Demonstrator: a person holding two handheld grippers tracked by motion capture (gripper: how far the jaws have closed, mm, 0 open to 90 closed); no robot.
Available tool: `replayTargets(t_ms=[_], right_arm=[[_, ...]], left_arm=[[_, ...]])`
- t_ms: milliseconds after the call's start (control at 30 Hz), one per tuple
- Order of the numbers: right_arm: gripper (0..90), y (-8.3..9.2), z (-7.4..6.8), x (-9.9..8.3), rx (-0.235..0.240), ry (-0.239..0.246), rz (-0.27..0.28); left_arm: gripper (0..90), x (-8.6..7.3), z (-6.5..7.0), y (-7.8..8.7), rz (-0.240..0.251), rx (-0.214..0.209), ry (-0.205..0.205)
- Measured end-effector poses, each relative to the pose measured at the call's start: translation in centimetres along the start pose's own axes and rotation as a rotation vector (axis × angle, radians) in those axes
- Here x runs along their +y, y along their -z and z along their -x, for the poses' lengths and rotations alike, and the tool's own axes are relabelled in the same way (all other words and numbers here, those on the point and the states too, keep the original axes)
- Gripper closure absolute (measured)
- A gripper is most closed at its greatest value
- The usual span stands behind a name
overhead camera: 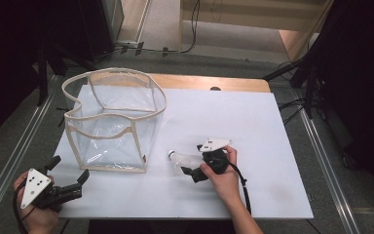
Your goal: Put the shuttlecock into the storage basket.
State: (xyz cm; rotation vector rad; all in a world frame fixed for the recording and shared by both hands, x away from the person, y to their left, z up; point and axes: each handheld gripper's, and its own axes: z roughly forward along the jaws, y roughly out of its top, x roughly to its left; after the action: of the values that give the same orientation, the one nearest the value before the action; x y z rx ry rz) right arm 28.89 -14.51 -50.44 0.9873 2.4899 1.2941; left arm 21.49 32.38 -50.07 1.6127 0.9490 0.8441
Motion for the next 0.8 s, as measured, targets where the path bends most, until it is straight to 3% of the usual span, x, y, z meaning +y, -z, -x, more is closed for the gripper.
replayTargets(t_ms=[167, 233, 267, 533, 633, 800], right_arm=[[0.0, -0.5, -0.1, 0.0, 0.010, 0.001, -0.013], [16.5, -0.5, -0.1, 0.0, -0.009, -0.003, -0.010], [19.3, -0.6, -0.1, 0.1, -0.026, -0.011, -0.011], [20.6, -0.9, 0.0, 0.0, -0.011, -0.015, -0.020], [24.4, -1.1, 0.0, 0.0, -0.002, -0.006, -0.029], [33.2, -1.5, -0.2, 0.1, -0.027, -0.007, -0.041]], left_arm=[[0.0, 0.0, 0.0, 0.0, 0.001, 0.000, 0.001], [0.0, 0.0, 0.0, 0.0, 0.001, -0.001, 0.001], [0.0, 0.0, 0.0, 0.0, 0.001, -0.001, 0.002], [0.0, 0.0, -0.1, 0.0, 0.001, 0.000, 0.001], [0.0, 0.0, -0.1, 0.0, 0.001, 0.000, 0.001], [0.0, 0.0, 0.0, 0.0, 0.001, 0.000, 0.001]])
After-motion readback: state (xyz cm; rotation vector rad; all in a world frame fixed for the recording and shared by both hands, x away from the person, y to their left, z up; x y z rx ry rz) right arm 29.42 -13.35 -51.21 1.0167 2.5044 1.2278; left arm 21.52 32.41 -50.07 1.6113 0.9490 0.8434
